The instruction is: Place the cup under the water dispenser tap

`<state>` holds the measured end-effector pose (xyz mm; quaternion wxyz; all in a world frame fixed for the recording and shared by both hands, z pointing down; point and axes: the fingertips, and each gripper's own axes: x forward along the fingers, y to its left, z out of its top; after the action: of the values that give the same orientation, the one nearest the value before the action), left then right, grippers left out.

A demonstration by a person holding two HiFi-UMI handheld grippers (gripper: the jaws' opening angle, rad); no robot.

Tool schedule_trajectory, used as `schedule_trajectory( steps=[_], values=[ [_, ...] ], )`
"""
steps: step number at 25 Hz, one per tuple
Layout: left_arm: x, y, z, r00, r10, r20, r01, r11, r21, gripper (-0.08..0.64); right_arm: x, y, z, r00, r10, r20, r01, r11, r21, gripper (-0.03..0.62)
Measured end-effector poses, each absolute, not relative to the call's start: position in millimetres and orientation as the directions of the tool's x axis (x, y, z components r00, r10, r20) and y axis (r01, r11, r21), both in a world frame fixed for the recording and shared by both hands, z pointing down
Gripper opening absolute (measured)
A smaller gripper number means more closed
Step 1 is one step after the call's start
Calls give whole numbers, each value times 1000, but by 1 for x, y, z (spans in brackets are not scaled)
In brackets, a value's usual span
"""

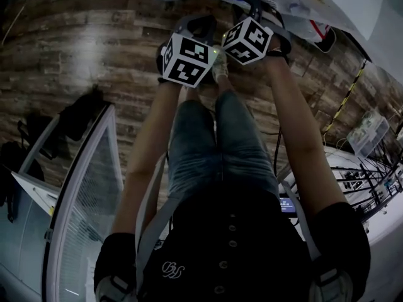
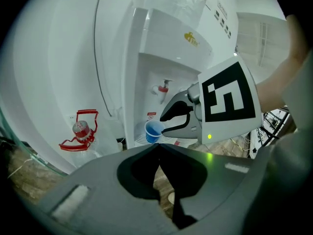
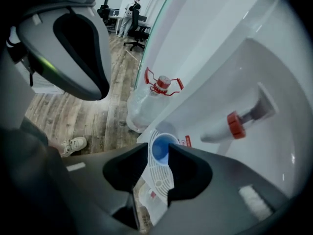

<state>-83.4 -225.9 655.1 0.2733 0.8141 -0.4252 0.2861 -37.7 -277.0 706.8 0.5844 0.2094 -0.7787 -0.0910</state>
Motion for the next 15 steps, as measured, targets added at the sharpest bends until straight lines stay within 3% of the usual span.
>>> schedule_trajectory(
  steps=[12,15],
  values=[
    [-85,-201,593,503,-545,671,-820,-547,171,5,-47,-247,616,-311,-508,803,-377,842,386,120],
    [-85,-197,572,505,-551,664,-811,-567,147,5,-49,-242,591,-331,-524,785,-411,828,380,93]
  ],
)
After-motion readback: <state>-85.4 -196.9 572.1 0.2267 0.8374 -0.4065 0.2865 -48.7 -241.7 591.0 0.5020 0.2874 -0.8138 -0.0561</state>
